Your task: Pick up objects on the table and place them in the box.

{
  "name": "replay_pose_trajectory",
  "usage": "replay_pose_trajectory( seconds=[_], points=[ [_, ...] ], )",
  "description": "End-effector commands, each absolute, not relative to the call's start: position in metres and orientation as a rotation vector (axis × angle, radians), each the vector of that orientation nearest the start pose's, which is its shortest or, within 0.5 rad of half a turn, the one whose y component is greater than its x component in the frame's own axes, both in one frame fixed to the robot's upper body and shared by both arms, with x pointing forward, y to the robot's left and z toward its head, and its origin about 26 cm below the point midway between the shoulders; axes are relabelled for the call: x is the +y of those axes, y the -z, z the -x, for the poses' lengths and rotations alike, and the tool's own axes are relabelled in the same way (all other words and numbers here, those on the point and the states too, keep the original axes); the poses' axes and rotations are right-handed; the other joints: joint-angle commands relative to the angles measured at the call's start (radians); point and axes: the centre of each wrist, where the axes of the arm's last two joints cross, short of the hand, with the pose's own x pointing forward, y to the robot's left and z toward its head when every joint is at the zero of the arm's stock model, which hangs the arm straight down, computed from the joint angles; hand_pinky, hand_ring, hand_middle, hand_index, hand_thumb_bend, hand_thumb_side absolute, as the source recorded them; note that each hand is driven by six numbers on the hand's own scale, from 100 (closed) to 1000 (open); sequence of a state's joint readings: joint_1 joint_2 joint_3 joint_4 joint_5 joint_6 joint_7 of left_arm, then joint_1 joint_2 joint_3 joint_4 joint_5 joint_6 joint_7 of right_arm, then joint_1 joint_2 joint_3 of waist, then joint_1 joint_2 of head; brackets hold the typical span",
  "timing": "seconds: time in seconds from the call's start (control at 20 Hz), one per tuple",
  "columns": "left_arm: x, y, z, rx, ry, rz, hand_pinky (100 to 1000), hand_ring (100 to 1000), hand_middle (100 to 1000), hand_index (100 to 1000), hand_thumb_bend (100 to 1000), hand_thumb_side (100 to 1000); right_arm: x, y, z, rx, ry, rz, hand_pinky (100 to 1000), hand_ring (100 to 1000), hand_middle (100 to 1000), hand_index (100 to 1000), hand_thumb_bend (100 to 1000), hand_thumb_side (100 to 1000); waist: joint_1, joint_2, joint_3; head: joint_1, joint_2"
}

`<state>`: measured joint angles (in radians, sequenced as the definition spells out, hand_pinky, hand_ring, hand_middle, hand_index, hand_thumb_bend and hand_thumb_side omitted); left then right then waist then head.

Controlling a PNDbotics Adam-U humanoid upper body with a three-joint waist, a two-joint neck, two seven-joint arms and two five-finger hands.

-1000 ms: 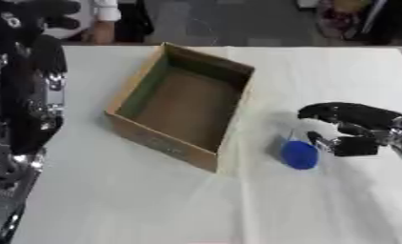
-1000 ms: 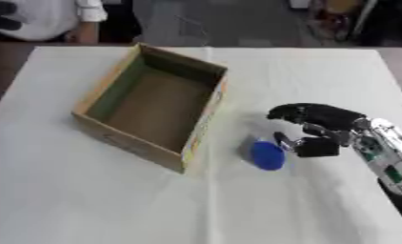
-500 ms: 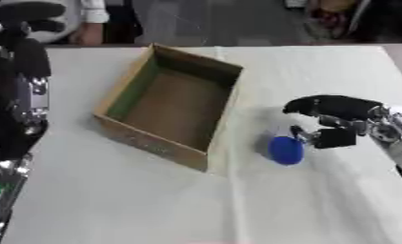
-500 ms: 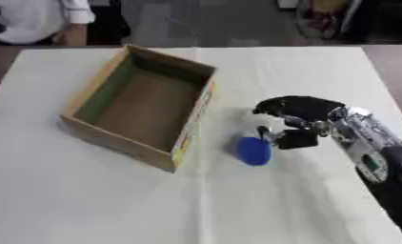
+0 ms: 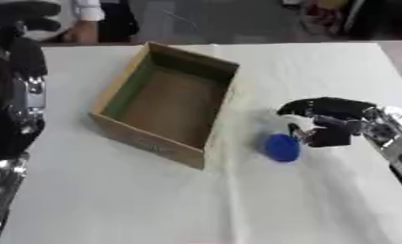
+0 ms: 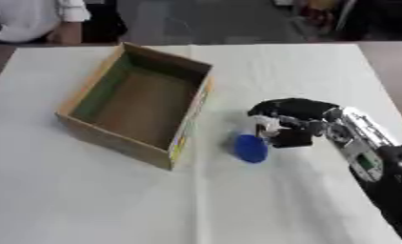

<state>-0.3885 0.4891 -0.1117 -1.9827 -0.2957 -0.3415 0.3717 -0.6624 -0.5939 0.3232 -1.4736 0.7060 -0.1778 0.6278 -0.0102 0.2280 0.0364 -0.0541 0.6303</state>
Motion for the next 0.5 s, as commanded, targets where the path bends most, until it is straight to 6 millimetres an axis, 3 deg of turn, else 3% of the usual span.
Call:
replay_pose_trajectory(
  seconds=[0.05, 0.2, 0.25, 0.3, 0.4, 0.5],
  points=[
    [0.2507, -0.2310, -0.3033, 3.302, -0.558, 0.630, 653, 690, 898, 767, 100, 747, -0.2478, -0.2103, -0.3886, -1.428, -1.850, 0.659, 980, 1000, 955, 1000, 100, 1000, 0.003, -0.019, -0.001, -0.006, -0.008],
    [0.2509, -0.2310, -0.3033, 3.301, -0.558, 0.631, 653, 690, 898, 767, 100, 747, -0.2426, -0.2106, -0.3854, -1.479, -1.805, 0.625, 891, 983, 870, 953, 100, 1000, 0.004, -0.020, -0.003, -0.008, -0.013],
    [0.2509, -0.2310, -0.3033, 3.301, -0.558, 0.632, 653, 690, 898, 767, 100, 747, -0.2417, -0.2110, -0.3845, -1.520, -1.767, 0.633, 881, 984, 887, 964, 100, 1000, 0.004, -0.019, -0.003, -0.008, -0.015],
    [0.2509, -0.2310, -0.3033, 3.301, -0.558, 0.632, 653, 690, 898, 767, 100, 748, -0.2408, -0.2119, -0.3838, -1.565, -1.728, 0.651, 787, 877, 767, 881, 100, 781, 0.004, -0.019, -0.003, -0.008, -0.015],
    [0.2508, -0.2311, -0.3033, 3.301, -0.558, 0.632, 653, 690, 898, 767, 100, 748, -0.2393, -0.2112, -0.3830, -1.655, -1.641, 0.702, 713, 812, 707, 848, 100, 556, 0.004, -0.019, -0.003, -0.009, -0.015],
    [0.2507, -0.2311, -0.3034, 3.301, -0.559, 0.631, 653, 690, 898, 767, 100, 748, -0.2384, -0.2083, -0.3835, -1.712, -1.579, 0.734, 705, 807, 695, 842, 100, 544, 0.004, -0.018, -0.002, -0.009, -0.015]
  ],
)
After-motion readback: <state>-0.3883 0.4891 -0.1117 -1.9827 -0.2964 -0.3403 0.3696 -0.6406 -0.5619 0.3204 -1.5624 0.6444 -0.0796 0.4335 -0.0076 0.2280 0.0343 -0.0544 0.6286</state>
